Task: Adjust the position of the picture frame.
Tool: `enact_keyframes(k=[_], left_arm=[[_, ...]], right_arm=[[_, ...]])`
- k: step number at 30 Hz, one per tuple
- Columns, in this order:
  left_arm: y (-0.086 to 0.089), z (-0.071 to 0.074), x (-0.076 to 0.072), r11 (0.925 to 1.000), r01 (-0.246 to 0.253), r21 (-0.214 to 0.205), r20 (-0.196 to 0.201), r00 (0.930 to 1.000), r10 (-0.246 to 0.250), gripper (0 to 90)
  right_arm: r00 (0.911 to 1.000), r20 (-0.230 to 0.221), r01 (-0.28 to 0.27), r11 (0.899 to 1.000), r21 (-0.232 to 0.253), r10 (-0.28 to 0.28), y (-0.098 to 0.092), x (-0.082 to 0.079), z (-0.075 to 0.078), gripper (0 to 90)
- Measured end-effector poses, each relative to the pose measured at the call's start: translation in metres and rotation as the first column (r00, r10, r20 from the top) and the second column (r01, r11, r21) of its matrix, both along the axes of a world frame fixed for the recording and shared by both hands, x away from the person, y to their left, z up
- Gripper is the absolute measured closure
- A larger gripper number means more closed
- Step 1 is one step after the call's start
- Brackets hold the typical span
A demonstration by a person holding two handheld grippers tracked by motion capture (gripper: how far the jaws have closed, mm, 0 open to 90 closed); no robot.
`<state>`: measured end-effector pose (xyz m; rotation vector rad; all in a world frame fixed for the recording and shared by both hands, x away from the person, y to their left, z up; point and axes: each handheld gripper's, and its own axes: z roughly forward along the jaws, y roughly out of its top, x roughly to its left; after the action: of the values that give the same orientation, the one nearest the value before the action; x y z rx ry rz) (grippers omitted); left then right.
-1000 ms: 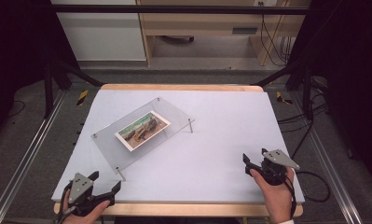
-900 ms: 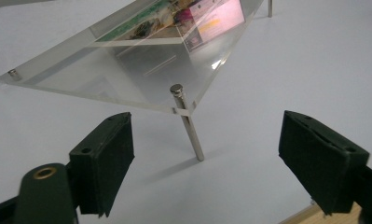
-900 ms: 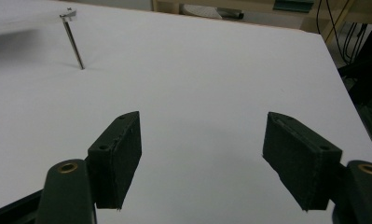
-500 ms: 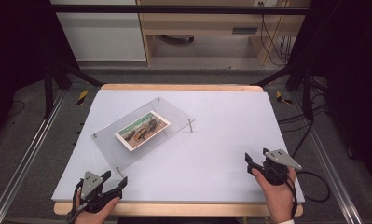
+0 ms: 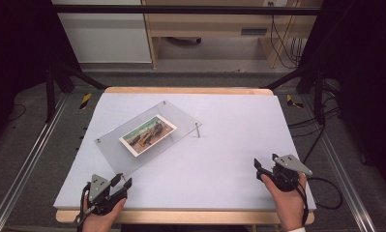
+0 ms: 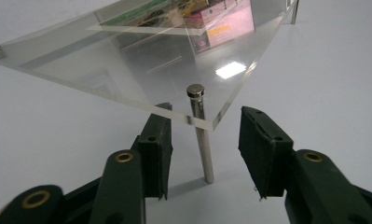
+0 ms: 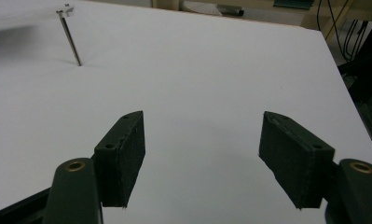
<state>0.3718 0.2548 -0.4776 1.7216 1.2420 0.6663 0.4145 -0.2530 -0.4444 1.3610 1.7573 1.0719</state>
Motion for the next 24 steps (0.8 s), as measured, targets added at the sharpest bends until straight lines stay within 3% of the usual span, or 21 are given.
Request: enact_keyframes(k=[13,24], left_arm=[[0.0035,-0.0019,0.0048,0.9987,0.004,-0.05,-0.003,1.0,-0.004,63.0],[0.0006,-0.0038,0.0088,0.9986,-0.003,-0.053,-0.017,0.9999,0.002,74.4]], right_arm=[[1.0,-0.006,-0.007,1.0,-0.005,0.007,0.0012,0.0009,-0.0007,31.7],[0.9999,-0.009,-0.011,1.0,-0.008,0.011,0.0021,0.0009,-0.0009,31.9]])
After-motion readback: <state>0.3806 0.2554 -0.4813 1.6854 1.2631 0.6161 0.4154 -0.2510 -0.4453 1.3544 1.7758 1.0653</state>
